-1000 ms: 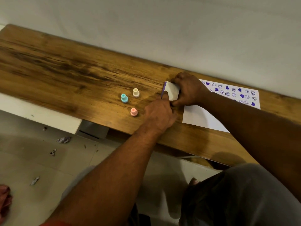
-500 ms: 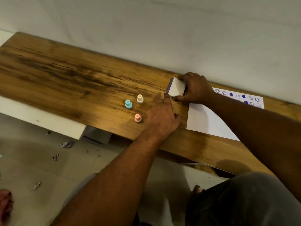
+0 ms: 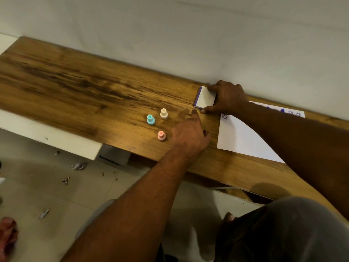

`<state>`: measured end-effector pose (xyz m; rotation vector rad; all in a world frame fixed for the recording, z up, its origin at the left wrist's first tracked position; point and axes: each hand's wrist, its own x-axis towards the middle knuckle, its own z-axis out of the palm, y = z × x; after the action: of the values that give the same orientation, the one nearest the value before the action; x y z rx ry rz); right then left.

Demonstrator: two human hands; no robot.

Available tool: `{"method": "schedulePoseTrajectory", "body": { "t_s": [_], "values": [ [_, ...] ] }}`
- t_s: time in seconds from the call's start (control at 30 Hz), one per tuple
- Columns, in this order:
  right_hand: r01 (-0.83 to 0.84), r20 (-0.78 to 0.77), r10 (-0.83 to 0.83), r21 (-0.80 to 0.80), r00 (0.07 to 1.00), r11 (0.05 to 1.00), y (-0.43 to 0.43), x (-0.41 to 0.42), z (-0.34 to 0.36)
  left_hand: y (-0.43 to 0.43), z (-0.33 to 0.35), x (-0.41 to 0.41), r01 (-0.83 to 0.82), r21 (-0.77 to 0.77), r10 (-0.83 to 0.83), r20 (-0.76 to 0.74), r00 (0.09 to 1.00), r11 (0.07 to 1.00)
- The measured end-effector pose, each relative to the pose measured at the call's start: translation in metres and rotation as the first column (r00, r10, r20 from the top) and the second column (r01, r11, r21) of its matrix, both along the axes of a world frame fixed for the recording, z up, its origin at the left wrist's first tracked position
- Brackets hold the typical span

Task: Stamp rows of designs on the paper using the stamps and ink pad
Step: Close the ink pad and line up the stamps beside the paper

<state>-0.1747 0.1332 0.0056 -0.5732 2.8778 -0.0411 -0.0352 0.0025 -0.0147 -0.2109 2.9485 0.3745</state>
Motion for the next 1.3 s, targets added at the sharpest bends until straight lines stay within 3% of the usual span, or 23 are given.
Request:
{"method": "schedulePoseTrajectory", "body": {
  "t_s": [0.13,0.27,0.47,0.67,0.77,0.87,1.03,1.17,1.3],
  "values": [
    [0.017,0.006,-0.017,0.106,1.0,0.994,-0.009,-0.001,0.009,0.002,0.002,0.0,-0.017,0.0,0.017,0.029,0.999,1.0],
    [0.004,0.019,-0.006,0.108,1.0,0.994,-0.011,-0.003,0.009,0.001,0.001,0.0,-0.018,0.021,0.018,-0.004,1.0,1.0],
    [0.023,0.106,-0.01,-0.116,0.994,0.993,0.005,-0.004,0.001,-0.009,0.0,0.003,-0.024,0.021,0.025,-0.069,0.997,1.0],
    [0.027,0.091,-0.015,-0.127,0.996,0.992,0.01,-0.003,-0.009,-0.015,0.003,0.005,-0.029,0.05,0.034,-0.105,0.994,0.998],
    [0.049,-0.006,-0.051,-0.138,0.999,0.989,0.012,0.001,-0.005,-0.02,0.013,0.008,-0.044,0.076,0.053,-0.134,0.99,0.996],
    [0.072,-0.141,-0.123,-0.319,0.982,0.945,0.011,0.01,0.001,-0.034,0.027,0.014,-0.07,0.129,0.102,-0.257,0.961,0.989],
    [-0.131,-0.133,0.075,-0.486,0.988,0.864,-0.022,0.032,0.012,-0.09,0.049,0.02,-0.162,0.236,0.246,-0.39,0.887,0.958],
    [-0.281,-0.052,0.288,-0.441,0.956,0.852,-0.065,0.045,0.01,-0.142,0.046,0.024,-0.324,0.22,0.38,-0.302,0.874,0.92],
    [-0.302,-0.03,0.315,-0.382,0.949,0.874,-0.094,0.046,0.001,-0.16,0.029,0.024,-0.397,0.21,0.425,-0.105,0.899,0.893]
  ]
}}
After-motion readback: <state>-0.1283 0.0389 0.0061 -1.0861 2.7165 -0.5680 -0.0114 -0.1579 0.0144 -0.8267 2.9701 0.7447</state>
